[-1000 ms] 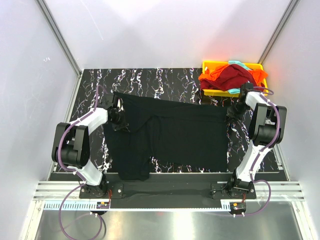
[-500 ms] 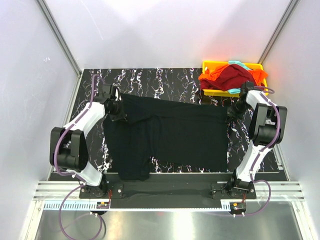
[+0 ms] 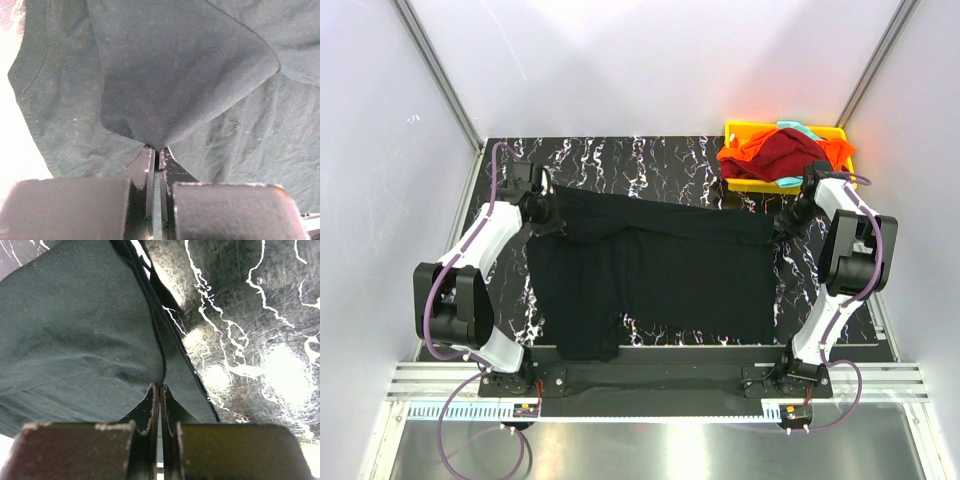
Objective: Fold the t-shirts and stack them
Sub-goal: Fold the tshirt
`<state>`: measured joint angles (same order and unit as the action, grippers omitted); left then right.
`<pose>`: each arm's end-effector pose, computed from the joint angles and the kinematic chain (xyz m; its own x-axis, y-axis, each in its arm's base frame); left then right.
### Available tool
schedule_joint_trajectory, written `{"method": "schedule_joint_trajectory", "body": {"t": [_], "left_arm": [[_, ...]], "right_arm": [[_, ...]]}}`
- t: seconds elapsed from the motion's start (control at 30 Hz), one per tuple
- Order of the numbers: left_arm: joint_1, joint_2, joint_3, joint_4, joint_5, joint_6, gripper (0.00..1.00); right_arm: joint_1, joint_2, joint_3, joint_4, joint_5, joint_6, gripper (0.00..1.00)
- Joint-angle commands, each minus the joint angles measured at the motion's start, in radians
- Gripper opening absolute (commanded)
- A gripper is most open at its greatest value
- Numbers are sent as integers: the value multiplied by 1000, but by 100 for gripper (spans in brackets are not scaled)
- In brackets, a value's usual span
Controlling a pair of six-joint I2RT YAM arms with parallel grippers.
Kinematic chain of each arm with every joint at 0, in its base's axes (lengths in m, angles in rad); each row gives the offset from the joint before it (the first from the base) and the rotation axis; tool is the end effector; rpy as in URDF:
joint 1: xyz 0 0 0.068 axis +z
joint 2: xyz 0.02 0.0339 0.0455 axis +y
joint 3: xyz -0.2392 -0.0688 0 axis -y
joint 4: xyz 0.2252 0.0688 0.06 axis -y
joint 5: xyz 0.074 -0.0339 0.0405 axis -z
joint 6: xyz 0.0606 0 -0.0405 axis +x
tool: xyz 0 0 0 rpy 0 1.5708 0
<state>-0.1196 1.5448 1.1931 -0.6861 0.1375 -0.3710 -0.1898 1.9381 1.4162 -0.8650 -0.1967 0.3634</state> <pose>0.3107 -0.0457 0.2159 -0.8649 -0.2578 -0.4307 -0.1354 0.9461 -0.2942 0.3513 -0.0554 0.1453 -0.8491 0.5181 -0.1026 0.4833 0.8406 0.2446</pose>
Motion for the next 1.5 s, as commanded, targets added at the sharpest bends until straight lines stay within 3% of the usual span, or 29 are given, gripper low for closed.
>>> {"method": "schedule_joint_trajectory", "body": {"t": [0.0, 0.43, 0.93, 1.0, 1.03, 1.2, 1.23, 1.3, 1.47], "left_arm": [[14, -41, 40, -6, -26, 17, 0], [15, -20, 16, -9, 8, 12, 0], [15, -17, -21, -7, 2, 24, 0], [15, -20, -23, -7, 7, 24, 4], [15, -22, -29, -7, 10, 24, 8], [15, -83, -55, -9, -21, 23, 48], [17, -89, -53, -7, -44, 21, 51], [18, -97, -24, -6, -64, 20, 55], [18, -45, 66, 29, -53, 1, 55]], "right_arm": [[-3, -48, 7, -25, -21, 9, 0], [-3, -106, -40, -60, 62, -23, 0], [-3, -68, -49, -51, 89, -30, 1], [-3, -65, -53, -49, 97, -35, 2], [-3, -64, -51, -51, 98, -37, 10], [-3, -119, -46, -26, 114, -20, 35], [-3, -125, -36, -10, 121, -11, 51], [-3, -125, 1, 21, 134, 21, 63], [-2, -76, 67, 144, 118, 46, 69]]}}
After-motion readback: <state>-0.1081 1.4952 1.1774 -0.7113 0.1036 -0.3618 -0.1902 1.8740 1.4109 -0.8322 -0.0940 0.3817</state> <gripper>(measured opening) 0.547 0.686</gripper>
